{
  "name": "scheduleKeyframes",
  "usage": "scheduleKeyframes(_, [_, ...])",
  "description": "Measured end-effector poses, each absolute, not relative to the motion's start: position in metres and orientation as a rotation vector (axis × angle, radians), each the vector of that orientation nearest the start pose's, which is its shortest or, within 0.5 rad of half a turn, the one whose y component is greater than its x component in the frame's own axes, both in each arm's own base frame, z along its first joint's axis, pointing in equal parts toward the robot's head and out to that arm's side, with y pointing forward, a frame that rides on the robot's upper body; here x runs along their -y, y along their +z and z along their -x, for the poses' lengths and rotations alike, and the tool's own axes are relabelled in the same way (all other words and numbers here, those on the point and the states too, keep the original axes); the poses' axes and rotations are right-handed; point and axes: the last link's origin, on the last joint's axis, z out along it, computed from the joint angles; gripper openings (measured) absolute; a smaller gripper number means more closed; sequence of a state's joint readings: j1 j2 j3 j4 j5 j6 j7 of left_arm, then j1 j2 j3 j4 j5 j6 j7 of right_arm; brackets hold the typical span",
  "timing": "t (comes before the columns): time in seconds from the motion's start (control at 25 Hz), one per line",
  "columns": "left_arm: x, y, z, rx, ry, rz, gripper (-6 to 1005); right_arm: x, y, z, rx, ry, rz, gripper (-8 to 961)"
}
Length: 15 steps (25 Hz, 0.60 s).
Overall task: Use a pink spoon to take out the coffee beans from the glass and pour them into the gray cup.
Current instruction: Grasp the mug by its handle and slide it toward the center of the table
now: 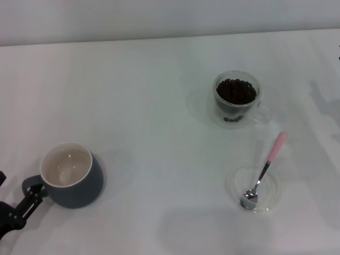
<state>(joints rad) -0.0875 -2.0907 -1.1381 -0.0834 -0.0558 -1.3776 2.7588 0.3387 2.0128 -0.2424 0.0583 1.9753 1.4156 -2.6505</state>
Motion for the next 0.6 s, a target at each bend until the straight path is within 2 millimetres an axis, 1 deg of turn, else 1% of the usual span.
scheduleKeyframes(0.48, [-0.1815, -0.0516, 0.3752, 0.739, -0.7, 1.892, 732, -0.2785, 0.0409, -0.3783, -0.676, 0.88, 1.423, 872])
scheduleKeyframes(0.6, [-0.1832, -0.0525, 0.375, 0.749, -0.701, 1.892, 644, -0.2787, 0.0411, -0.3782, -0.675, 0.88, 1.423, 871])
